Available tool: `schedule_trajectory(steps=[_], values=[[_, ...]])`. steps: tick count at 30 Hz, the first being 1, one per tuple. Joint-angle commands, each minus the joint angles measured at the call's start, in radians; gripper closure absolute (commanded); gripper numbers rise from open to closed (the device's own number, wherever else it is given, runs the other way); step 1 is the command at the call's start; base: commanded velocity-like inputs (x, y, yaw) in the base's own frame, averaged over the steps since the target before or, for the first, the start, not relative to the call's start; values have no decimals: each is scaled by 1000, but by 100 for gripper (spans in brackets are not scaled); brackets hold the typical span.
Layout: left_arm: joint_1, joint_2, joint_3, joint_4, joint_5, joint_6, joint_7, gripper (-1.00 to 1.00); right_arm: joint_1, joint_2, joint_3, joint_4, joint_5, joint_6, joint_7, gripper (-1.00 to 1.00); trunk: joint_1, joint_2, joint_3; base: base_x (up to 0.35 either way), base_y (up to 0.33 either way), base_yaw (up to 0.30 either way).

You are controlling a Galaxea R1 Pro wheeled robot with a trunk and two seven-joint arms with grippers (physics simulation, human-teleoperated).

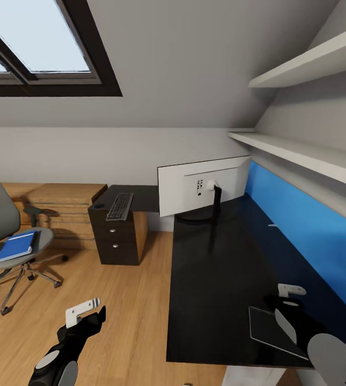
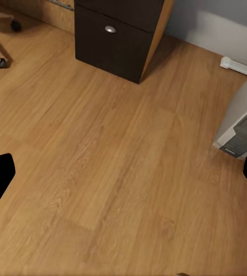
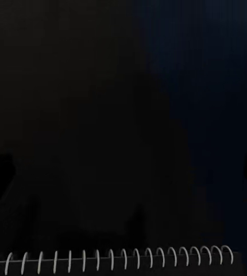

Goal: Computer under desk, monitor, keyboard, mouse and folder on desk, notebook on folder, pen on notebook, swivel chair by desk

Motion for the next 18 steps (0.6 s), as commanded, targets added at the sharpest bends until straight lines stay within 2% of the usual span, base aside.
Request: schedule_trajectory(steps=[1,6,11,14,18], values=[[0,-1,0,-2,11,3,6,-100,0,-1,8,-2,-6,7,-6,-100,0,-1,-1,52,0,0],[0,-1,-1,-2,11,0,5,-100,0,-2,-8,2,-15,7,15,-100,0,-1,-1,184,0,0],[0,-1,-2,-6,13,1,1,-100,-1,-12,-58,5,-43,19,86,-100,0,-1,-1,67,0,0],[0,-4,-5,-10,15,0,0,-100,-1,-23,-71,6,-51,85,133,-100,0,-1,-1,8,0,0],[0,-5,-6,-13,15,0,0,-100,-1,-36,-97,6,-63,124,155,-100,8,-15,-7,3,0,0]])
